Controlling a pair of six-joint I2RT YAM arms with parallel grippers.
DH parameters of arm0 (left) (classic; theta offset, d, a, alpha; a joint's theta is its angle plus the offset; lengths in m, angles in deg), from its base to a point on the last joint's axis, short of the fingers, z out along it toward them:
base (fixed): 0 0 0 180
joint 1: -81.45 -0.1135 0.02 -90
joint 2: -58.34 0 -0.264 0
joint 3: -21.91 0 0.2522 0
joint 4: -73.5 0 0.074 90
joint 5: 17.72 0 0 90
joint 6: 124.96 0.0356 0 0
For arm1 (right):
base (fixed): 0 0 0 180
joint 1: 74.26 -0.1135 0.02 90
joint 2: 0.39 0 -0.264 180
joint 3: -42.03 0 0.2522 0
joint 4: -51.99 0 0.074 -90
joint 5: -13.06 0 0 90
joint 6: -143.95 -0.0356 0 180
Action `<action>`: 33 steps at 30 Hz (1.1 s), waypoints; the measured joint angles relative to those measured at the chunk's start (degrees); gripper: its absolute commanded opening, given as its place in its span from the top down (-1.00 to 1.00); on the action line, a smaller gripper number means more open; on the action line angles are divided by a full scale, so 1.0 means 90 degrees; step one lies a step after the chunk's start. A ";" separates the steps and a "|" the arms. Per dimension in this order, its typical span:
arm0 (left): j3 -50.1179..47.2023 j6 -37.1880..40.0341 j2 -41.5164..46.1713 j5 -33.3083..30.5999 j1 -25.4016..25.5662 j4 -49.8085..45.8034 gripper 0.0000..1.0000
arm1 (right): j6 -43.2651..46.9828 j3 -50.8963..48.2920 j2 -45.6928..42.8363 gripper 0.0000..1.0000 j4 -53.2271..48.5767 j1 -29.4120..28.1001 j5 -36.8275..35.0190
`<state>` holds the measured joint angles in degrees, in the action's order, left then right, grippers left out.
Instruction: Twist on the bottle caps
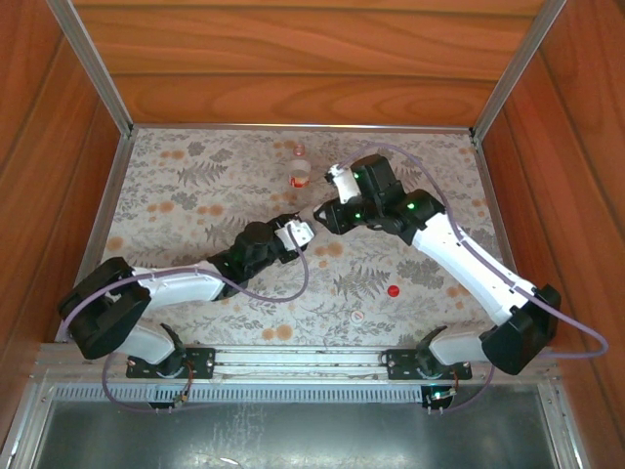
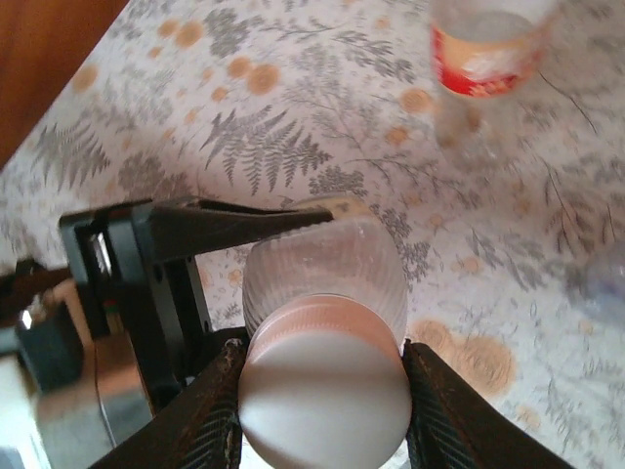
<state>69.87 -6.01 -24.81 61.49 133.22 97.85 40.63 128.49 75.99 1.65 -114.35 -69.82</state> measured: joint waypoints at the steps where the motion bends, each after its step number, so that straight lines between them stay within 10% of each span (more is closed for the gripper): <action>1: 0.0053 0.0138 -0.0058 -0.0170 0.0070 0.0002 -0.09 | -0.0287 -0.0044 -0.0044 0.27 0.0000 0.0000 -0.0073; 7: 0.0104 0.0476 -0.0078 -0.0410 0.0168 -0.0015 -0.10 | -0.0869 -0.0170 -0.0163 -0.19 0.0063 0.0000 -0.0267; 13: 0.0092 0.0362 0.0532 0.0835 -0.0056 -0.0719 -0.10 | 0.0950 -0.0636 -0.0712 -0.46 0.0357 0.0012 0.0379; 23: 0.0078 0.0231 0.1564 0.3155 -0.0510 -0.2506 -0.09 | 0.5255 -0.0610 -0.1328 -0.47 -0.0503 0.0012 0.1902; 33: 0.0078 0.0146 0.1899 0.3915 -0.0636 -0.3206 -0.09 | 0.6841 0.0308 -0.0362 -0.16 -0.1532 0.0012 0.2472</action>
<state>70.57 -4.70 -7.72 96.72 127.49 69.00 102.20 131.27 72.73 -12.14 -114.24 -47.57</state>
